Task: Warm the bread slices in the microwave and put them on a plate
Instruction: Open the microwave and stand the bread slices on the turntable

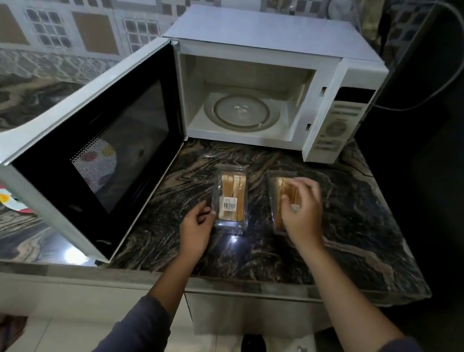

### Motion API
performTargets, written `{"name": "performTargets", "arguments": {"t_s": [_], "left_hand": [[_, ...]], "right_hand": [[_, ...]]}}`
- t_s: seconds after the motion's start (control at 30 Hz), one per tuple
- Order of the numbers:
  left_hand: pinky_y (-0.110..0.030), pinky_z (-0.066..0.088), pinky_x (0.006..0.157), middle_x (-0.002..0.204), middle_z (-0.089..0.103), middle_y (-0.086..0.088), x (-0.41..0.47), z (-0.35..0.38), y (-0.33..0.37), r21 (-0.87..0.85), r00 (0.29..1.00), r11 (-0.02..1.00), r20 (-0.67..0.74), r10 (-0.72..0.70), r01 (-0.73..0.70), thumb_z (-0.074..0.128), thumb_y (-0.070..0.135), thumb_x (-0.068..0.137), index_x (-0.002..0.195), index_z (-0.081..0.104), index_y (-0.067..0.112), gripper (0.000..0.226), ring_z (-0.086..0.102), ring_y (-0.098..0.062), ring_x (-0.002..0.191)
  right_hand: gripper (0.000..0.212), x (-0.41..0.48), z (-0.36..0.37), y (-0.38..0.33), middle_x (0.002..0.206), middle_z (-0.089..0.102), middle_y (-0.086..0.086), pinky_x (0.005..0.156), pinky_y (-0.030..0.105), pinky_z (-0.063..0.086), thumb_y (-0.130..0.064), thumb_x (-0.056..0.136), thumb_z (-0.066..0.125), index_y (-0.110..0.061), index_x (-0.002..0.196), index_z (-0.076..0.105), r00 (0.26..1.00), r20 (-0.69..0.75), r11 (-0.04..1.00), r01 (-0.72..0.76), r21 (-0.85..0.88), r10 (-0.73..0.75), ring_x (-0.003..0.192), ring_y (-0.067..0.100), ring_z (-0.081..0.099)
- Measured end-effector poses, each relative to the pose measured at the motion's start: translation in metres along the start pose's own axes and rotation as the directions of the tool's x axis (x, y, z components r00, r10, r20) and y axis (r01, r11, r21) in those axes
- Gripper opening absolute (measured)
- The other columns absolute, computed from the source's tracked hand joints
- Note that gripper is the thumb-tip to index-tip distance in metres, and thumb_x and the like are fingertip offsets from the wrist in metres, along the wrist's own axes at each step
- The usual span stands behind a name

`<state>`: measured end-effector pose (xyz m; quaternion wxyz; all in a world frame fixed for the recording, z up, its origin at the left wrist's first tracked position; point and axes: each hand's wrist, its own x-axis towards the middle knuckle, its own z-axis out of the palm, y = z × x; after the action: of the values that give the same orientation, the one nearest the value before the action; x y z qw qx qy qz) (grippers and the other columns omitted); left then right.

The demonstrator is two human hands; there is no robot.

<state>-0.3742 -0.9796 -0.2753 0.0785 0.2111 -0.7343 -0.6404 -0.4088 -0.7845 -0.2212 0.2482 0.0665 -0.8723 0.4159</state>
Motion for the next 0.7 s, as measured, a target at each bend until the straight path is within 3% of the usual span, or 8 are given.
{"name": "performTargets", "arguments": {"t_s": [0.1,0.17,0.23,0.37,0.53,0.7], "left_hand": [[-0.013,0.045,0.078,0.103,0.061,-0.007,-0.007,-0.003,-0.005,-0.021,1.000,1.000,-0.006,-0.011,0.011,0.054,0.008,0.091,0.131,0.048,0.000,0.041,0.056,-0.014,0.097],[-0.009,0.047,0.076,0.104,0.064,-0.011,-0.009,-0.005,-0.009,-0.035,1.000,0.999,-0.011,-0.006,0.006,0.056,0.007,0.090,0.128,0.051,-0.001,0.039,0.059,-0.014,0.094],[-0.008,0.049,0.075,0.108,0.065,-0.013,-0.012,-0.009,-0.009,-0.040,1.000,0.999,0.011,0.004,-0.003,0.056,0.005,0.090,0.124,0.054,0.000,0.035,0.062,-0.006,0.088],[-0.004,0.046,0.071,0.102,0.062,0.003,-0.018,-0.015,-0.008,-0.033,0.993,0.998,0.105,0.052,-0.048,0.057,0.002,0.089,0.126,0.051,0.009,0.038,0.061,0.015,0.079],[-0.002,0.043,0.075,0.112,0.058,-0.001,-0.022,-0.013,-0.006,0.027,0.992,0.997,0.109,0.069,-0.072,0.056,-0.002,0.088,0.129,0.049,0.000,0.042,0.057,-0.005,0.096],[0.000,0.044,0.065,0.113,0.058,-0.006,-0.023,-0.006,0.001,-0.058,0.997,0.998,0.077,-0.018,0.022,0.055,-0.009,0.086,0.129,0.047,-0.006,0.044,0.055,-0.006,0.091]], "right_hand": [[0.021,-0.009,0.020,-0.014,0.108,0.054,0.008,0.093,0.017,0.037,-0.003,0.082,0.064,-0.006,0.102,0.065,0.937,0.326,0.992,0.112,0.052,-0.123,0.103,0.012,0.048],[0.023,-0.018,0.033,-0.014,0.110,0.052,-0.001,0.094,0.023,0.040,-0.011,0.084,0.064,-0.014,0.107,0.065,0.787,0.610,0.995,0.085,0.047,-0.096,0.105,0.010,0.048],[0.025,-0.027,0.043,-0.009,0.115,0.053,-0.008,0.103,0.031,0.039,-0.016,0.084,0.066,-0.023,0.108,0.066,0.679,0.728,0.992,0.128,0.007,-0.093,0.112,0.010,0.049],[0.017,-0.028,0.051,-0.009,0.109,0.064,-0.002,0.100,0.040,0.045,-0.015,0.082,0.068,-0.020,0.098,0.073,0.712,0.699,0.995,0.096,0.006,-0.072,0.107,0.016,0.057],[0.010,-0.019,0.057,-0.018,0.107,0.065,0.000,0.097,0.038,0.046,-0.016,0.085,0.065,-0.020,0.088,0.075,0.705,0.706,0.997,-0.019,-0.078,0.069,0.103,0.017,0.059],[0.018,-0.017,0.063,-0.027,0.094,0.066,-0.005,0.090,0.038,0.050,-0.017,0.086,0.062,-0.027,0.072,0.067,0.713,0.679,0.981,-0.068,-0.180,0.174,0.091,0.016,0.062]]}}
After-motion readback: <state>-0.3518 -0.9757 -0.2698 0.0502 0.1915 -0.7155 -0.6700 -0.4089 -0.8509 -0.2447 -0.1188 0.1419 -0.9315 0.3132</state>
